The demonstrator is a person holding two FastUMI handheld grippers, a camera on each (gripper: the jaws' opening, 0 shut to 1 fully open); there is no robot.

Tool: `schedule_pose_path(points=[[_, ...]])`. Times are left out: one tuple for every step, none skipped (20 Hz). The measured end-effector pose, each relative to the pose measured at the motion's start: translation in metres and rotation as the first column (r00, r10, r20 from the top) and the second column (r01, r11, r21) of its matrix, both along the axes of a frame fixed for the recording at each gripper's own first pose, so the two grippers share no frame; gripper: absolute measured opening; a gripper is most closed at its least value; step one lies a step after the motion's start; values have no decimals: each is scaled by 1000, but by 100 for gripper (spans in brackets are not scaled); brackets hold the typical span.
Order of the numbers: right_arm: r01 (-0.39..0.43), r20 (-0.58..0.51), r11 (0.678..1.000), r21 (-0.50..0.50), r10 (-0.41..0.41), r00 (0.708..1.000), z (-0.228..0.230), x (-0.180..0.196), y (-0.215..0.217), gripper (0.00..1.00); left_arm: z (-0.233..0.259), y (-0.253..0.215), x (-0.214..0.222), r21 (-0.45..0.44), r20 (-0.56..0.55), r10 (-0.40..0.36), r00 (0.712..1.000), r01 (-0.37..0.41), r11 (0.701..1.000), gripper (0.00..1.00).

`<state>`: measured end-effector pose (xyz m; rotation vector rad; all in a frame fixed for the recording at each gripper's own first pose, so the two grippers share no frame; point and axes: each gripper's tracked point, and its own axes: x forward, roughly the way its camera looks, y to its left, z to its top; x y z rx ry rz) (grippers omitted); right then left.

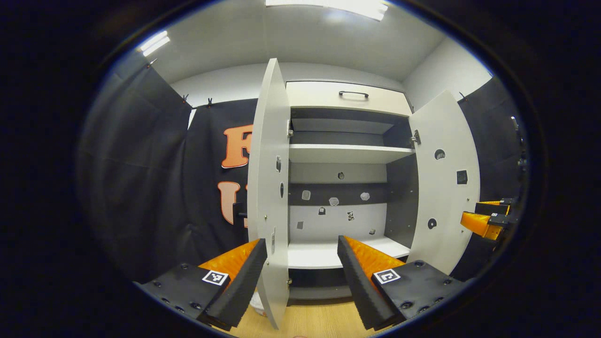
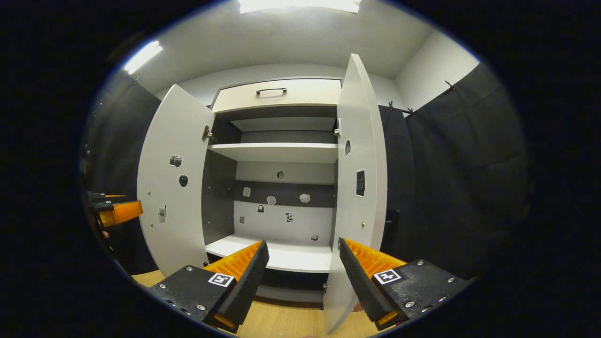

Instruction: Open the right door of the double-door shoe cabinet with the right hand, and open the left door with the left hand.

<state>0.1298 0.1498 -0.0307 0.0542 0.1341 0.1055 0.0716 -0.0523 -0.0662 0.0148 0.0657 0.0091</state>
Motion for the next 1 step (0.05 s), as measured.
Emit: schedule_pose_path(points=[[-3, 1, 1000, -6, 3, 1000, 0, 0, 1, 92, 0, -1, -1, -4, -2, -2, 1000, 2, 1000, 96]])
